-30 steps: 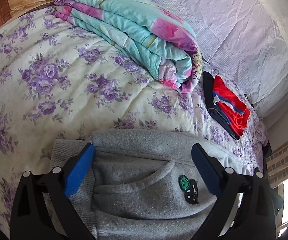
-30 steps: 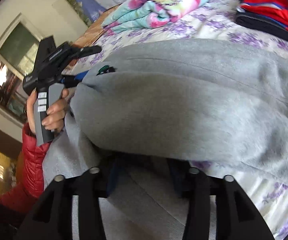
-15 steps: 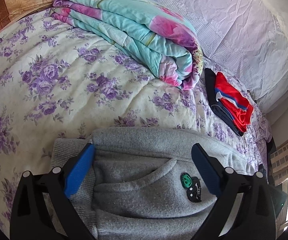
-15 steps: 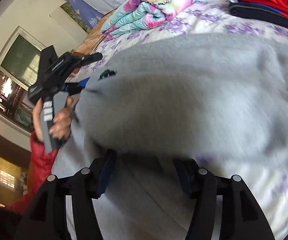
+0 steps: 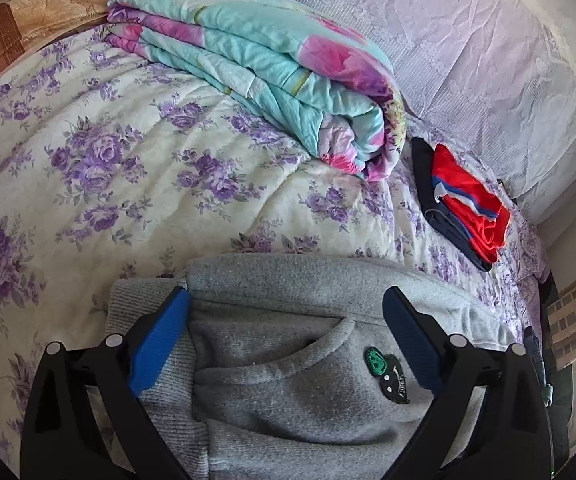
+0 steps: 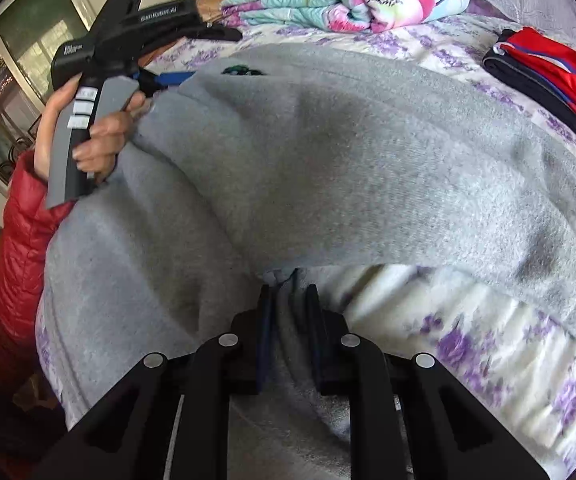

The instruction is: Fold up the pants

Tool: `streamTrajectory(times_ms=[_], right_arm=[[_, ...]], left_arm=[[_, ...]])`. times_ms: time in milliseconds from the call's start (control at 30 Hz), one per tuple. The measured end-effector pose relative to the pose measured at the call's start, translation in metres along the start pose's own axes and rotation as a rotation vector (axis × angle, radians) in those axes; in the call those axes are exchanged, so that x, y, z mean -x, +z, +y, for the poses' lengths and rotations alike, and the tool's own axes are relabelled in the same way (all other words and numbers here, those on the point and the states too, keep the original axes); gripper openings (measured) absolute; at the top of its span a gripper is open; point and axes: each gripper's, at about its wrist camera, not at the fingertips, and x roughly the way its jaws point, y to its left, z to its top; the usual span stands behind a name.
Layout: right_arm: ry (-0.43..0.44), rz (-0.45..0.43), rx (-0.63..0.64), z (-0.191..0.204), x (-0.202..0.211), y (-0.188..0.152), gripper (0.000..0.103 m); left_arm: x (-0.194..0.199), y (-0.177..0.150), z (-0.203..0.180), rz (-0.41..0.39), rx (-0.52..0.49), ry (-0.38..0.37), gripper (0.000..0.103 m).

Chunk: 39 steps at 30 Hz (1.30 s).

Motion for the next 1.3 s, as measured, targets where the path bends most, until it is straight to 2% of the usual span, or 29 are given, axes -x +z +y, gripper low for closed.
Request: streamTrajectory(times_ms=[67,167,200,300,367,400,433,467,500,567,633,700,767,800,833,867,900,1000,1033,1067,1100,1133,1167,1200,1233,1300], right_arm=[[0.018,0.015,0.004,0.003,0.005,-0.006,0.017],[0.03,0.001,-0.016,-0.001,0.017,-0.005,0.021],[0.024,-0.022,-0.021,0.0,0.023,-0.004,0.021],[-0.008,-0.164,-0.019,-0.002,0.051,0.006,0.021],[-0.089,-0.256,-0.015,-0.006,0.058,0.019,0.021],[-0.129,-0.268,-0.002,-0.008,0.054,0.025,0.024],[-0.175,-0.245,0.014,-0.012,0.042,0.029,0.026],[-0.179,-0.189,0.006,-0.018,0.028,0.031,0.026],[-0.14,-0.064,-0.036,-0.03,0.001,0.025,0.027],[-0.12,-0.099,-0.024,-0.035,-0.003,0.008,0.026],[-0.105,-0.092,-0.038,-0.037,0.005,0.003,0.026],[-0.069,-0.093,-0.075,-0.041,0.013,0.0,0.026],[-0.055,-0.137,-0.078,-0.044,0.028,-0.003,0.031],[-0.058,-0.165,-0.078,-0.043,0.037,-0.005,0.039],[-0.07,-0.195,-0.076,-0.043,0.046,-0.006,0.048],[-0.099,-0.235,-0.078,-0.048,0.057,-0.008,0.052],[-0.121,-0.261,-0.088,-0.054,0.065,-0.008,0.054],[-0.188,-0.312,-0.201,-0.09,0.08,-0.009,0.054],[-0.214,-0.309,-0.228,-0.1,0.079,-0.007,0.055],[-0.268,-0.275,-0.251,-0.115,0.074,-0.011,0.056],[-0.284,-0.23,-0.274,-0.128,0.064,-0.015,0.058],[-0.252,-0.186,-0.305,-0.143,0.052,-0.02,0.059],[-0.194,-0.233,-0.312,-0.153,0.053,-0.028,0.058],[-0.176,-0.245,-0.321,-0.155,0.058,-0.032,0.055],[-0.162,-0.255,-0.339,-0.156,0.067,-0.035,0.056],[-0.14,-0.328,-0.369,-0.159,0.094,-0.045,0.057]], left_arm=[[0.007,0.0,0.001,-0.023,0.01,-0.003,0.094],[0.014,0.001,0.002,-0.071,-0.003,0.117,0.094],[0.015,0.001,0.002,-0.076,-0.012,0.141,0.094],[0.019,0.002,0.003,-0.079,-0.015,0.134,0.094],[0.021,0.002,0.003,-0.09,-0.027,0.158,0.095],[0.023,0.003,0.004,-0.098,-0.035,0.183,0.094],[0.024,0.003,0.005,-0.102,-0.039,0.202,0.094],[0.023,0.005,0.007,-0.103,-0.041,0.219,0.095],[0.022,0.007,0.012,-0.095,-0.033,0.24,0.095],[0.017,0.011,0.025,-0.066,0.009,0.265,0.095],[0.01,0.015,0.041,-0.014,0.064,0.245,0.095],[0.006,0.017,0.052,0.031,0.099,0.194,0.095],[0.008,0.016,0.051,0.036,0.078,0.187,0.095],[0.008,0.016,0.05,0.04,0.066,0.183,0.095],[0.008,0.015,0.049,0.047,0.055,0.169,0.095],[0.006,0.014,0.049,0.061,0.049,0.15,0.094],[0.004,0.014,0.049,0.077,0.041,0.121,0.094],[0.004,0.01,0.036,0.077,-0.016,0.11,0.091],[0.003,0.008,0.03,0.079,-0.05,0.11,0.089],[0.0,0.007,0.024,0.082,-0.083,0.116,0.084],[-0.002,0.005,0.021,0.078,-0.101,0.139,0.084],[-0.005,0.004,0.02,0.078,-0.11,0.157,0.084],[-0.007,0.005,0.021,0.082,-0.109,0.164,0.084],[-0.009,0.004,0.024,0.085,-0.099,0.171,0.084],[-0.01,0.005,0.027,0.085,-0.088,0.172,0.084],[-0.009,0.007,0.031,0.078,-0.063,0.168,0.084]])
